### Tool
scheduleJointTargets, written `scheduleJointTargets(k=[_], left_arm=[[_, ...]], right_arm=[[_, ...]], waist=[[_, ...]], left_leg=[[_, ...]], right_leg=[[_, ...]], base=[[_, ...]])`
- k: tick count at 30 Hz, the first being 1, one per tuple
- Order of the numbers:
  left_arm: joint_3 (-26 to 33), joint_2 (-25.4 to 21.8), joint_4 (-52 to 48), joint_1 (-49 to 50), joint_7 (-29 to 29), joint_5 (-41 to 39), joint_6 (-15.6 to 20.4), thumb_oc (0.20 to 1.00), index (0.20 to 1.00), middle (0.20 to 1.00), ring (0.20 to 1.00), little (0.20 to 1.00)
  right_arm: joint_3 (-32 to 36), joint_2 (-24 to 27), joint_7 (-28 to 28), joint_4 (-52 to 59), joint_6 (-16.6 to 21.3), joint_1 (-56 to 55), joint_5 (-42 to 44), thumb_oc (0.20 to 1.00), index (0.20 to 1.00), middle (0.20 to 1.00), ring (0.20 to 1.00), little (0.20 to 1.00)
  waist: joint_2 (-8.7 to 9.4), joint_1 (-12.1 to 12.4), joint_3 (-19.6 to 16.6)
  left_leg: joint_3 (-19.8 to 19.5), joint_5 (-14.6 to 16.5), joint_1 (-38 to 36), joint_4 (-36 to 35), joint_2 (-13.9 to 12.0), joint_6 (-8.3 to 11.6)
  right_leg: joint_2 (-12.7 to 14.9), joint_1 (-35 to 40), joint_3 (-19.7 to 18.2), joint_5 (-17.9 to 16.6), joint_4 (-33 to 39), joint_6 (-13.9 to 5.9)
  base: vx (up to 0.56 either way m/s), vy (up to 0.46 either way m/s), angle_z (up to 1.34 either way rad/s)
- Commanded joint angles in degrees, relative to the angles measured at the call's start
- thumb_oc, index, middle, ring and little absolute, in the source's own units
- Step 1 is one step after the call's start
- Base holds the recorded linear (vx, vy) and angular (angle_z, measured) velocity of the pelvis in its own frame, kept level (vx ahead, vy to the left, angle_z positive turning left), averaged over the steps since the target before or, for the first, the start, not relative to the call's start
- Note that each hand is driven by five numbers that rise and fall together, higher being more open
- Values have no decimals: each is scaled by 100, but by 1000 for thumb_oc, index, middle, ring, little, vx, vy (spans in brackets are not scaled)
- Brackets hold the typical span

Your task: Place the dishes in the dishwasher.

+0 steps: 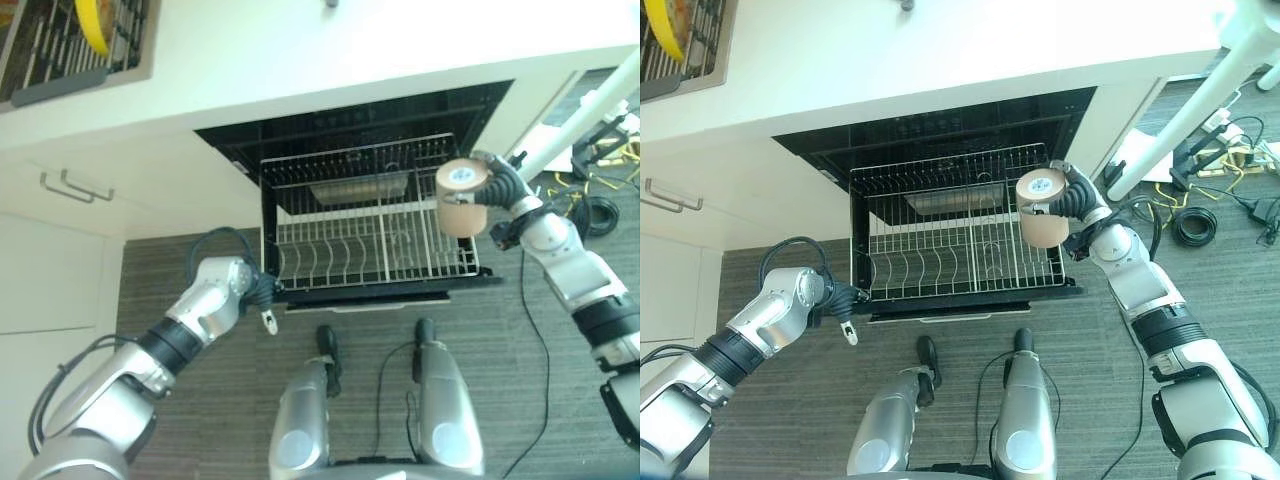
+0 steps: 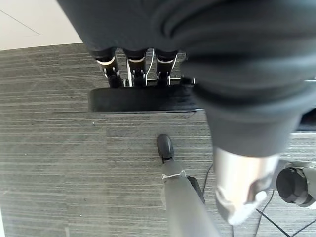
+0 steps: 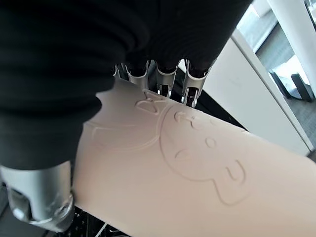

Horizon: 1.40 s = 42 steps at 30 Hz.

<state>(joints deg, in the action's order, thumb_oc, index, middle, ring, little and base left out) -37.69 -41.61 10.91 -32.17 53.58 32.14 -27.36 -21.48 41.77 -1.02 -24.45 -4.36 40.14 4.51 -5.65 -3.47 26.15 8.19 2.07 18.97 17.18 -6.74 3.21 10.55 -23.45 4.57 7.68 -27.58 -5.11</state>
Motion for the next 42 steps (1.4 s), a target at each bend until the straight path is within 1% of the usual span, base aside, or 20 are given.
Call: scheduleJointTargets(k=[1,3,4,8,11,13,22,26,31,32,33,34,42], left_arm=[[-658,-484,-47,1348,813,-650,30,1000,1000,1000,1000,1000],[-698,-490,-26,1308,808,-661,53,1000,1000,1000,1000,1000],[-737,-504,36,1263,826,-677,119,1000,1000,1000,1000,1000],[-867,-525,118,1229,807,-669,323,1000,1000,1000,1000,1000],[-991,-475,150,1267,734,-673,381,1000,1000,1000,1000,1000],[-1044,-412,182,1320,582,-818,349,1000,1000,1000,1000,1000],[-1194,-293,218,1565,283,-1065,325,1000,1000,1000,1000,1000],[-1253,-236,290,1631,102,-1138,325,1000,1000,1000,1000,1000],[-1296,-191,324,1667,-16,-1167,343,1000,1000,1000,1000,1000],[-1298,-189,315,1658,-23,-1177,330,1000,1000,1000,1000,1000],[-1298,-187,315,1655,-48,-1199,323,1000,1000,1000,1000,1000],[-1290,-189,324,1659,-65,-1206,337,1000,1000,1000,1000,1000],[-1245,-145,176,1747,-125,-1166,245,1000,1000,1000,1000,1000]], right_arm=[[17,-118,-55,-341,321,687,160,200,200,200,200,200],[-92,-143,-13,-620,295,851,203,200,200,200,200,200],[-228,-187,31,-982,270,1062,194,200,200,200,200,200],[-485,-180,130,-1668,243,1471,418,200,200,200,200,200],[-548,-219,79,-2170,273,1700,547,200,200,200,200,200],[-543,-221,93,-2445,292,1808,571,200,200,200,200,200],[-450,-191,92,-3209,397,1917,699,200,200,200,200,200],[-430,-213,94,-3511,461,1985,601,200,200,200,200,200],[-433,-202,48,-3670,383,2127,737,200,200,200,200,200],[-431,-213,26,-3699,374,2145,777,291,291,291,291,291],[-418,-236,-12,-3710,363,2169,785,718,718,718,718,718],[-408,-235,-24,-3708,355,2185,813,1000,1000,1000,1000,1000],[-275,-250,-108,-3494,378,2167,1021,1000,1000,1000,1000,1000]], waist=[[179,345,-40],[158,392,-51],[132,444,-50],[63,544,-42],[19,609,-19],[-2,638,-18],[-95,703,-9],[-162,714,-17],[-234,730,-21],[-241,734,-20],[-248,736,-14],[-252,736,-13],[-243,709,-1]], left_leg=[[-416,716,309,852,-61,72],[-433,713,332,857,-47,73],[-455,714,371,878,-23,62],[-495,692,435,881,13,60],[-523,683,484,881,39,46],[-538,689,524,900,44,34],[-554,690,653,972,50,-20],[-554,678,695,984,68,-35],[-549,653,709,965,88,-42],[-549,649,712,963,90,-43],[-551,644,727,969,92,-42],[-545,638,731,966,86,-39],[-520,642,729,994,65,-52]], right_leg=[[216,328,300,14,591,-84],[231,305,322,20,566,-83],[246,254,334,28,512,-81],[276,156,360,44,419,-84],[279,74,366,68,336,-77],[281,10,353,92,268,-70],[319,-206,328,146,24,-58],[309,-276,299,181,-47,-28],[311,-328,286,214,-115,-3],[311,-330,289,219,-121,1],[305,-347,281,226,-139,8],[302,-352,279,229,-145,11],[262,-363,270,262,-200,60]], base=[[7,-18,9],[2,-9,12],[0,-6,11],[7,-2,8],[5,-7,7],[8,-8,9],[19,6,1],[35,25,1],[21,17,0],[0,0,0],[0,0,0],[0,0,0],[13,2,-1]])
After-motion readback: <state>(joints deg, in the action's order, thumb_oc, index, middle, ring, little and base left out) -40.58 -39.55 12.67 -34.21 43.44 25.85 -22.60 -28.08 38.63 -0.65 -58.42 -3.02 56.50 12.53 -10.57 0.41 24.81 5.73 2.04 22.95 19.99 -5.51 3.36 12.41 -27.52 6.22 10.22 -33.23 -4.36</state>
